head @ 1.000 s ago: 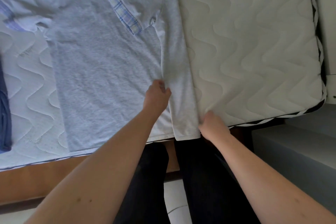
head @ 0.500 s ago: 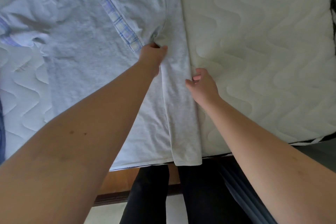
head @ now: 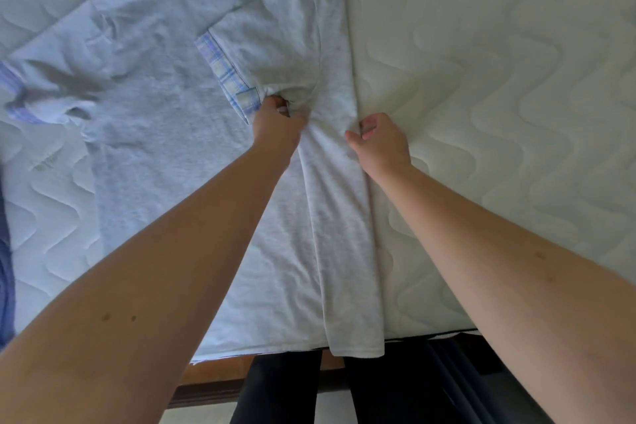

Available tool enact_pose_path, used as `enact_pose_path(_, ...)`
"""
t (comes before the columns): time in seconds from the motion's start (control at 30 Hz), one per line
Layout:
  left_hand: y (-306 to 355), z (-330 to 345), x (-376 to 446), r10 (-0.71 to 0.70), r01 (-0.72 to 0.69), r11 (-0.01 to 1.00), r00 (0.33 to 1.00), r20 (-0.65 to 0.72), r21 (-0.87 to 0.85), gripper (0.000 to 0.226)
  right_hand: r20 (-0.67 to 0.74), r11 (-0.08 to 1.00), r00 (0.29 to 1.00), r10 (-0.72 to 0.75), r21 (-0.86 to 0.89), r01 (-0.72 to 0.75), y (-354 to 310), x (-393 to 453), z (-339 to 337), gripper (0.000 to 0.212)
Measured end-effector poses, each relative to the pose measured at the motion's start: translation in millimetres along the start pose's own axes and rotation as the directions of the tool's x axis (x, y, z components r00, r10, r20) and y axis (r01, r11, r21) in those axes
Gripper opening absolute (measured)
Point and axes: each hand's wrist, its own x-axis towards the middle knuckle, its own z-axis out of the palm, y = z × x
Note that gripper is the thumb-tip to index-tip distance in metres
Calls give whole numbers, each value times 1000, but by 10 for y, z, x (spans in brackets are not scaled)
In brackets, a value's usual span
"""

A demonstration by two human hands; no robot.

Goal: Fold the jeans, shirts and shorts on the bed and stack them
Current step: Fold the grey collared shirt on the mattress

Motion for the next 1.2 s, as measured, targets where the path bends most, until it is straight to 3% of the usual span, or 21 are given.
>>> enact_pose_path(0.13,-72,-110,-31,-67,71,996,993,96,-45,21,8,996,1000,8,-85,-7,-55,95,5,19)
enact_pose_path(0.23,-81,-161,-26,23,-24,1000,997,74,8,23,-10,989,999,38,-142,-39,-63,154,7,13)
enact_pose_path(0.33,24,-218,-29,10,-28,980,996,92,199,11,-59,993,998,16,-117,-22,-87,176,3,16)
enact_pose_path(0.4,148,-273,-25,3,-51,912,993,116,408,26,-77,995,997,-27,-99,19,-133,209,-11,21)
enact_pose_path(0.47,303,-310,43,144,-175,815,984,100,552,47,-93,996,994,-50,-79,43,-201,287,-32,27)
enact_pose_path(0.57,600,-272,205,334,-337,737,935,118,586,46,-108,995,991,-82,-65,76,-302,438,-52,29)
enact_pose_path(0.7,943,-110,546,439,-450,715,885,157,535,19,-80,989,986,-144,-30,142,-430,662,-66,32)
enact_pose_path(0.87,1313,134,1041,565,-550,556,800,201,623,38,47,994,994,-102,35,100,-484,927,-109,38)
enact_pose_path(1.0,1615,361,1409,479,-493,402,831,282,772,41,139,995,986,-89,48,83,-464,1065,-124,30)
enact_pose_path(1.1,1803,487,1598,403,-482,391,855,325,784,32,160,994,982,-103,34,99,-416,1114,-131,25)
enact_pose_path(1.2,1921,537,1725,418,-508,389,841,345,768,26,177,995,979,-98,25,96,-379,1125,-115,25)
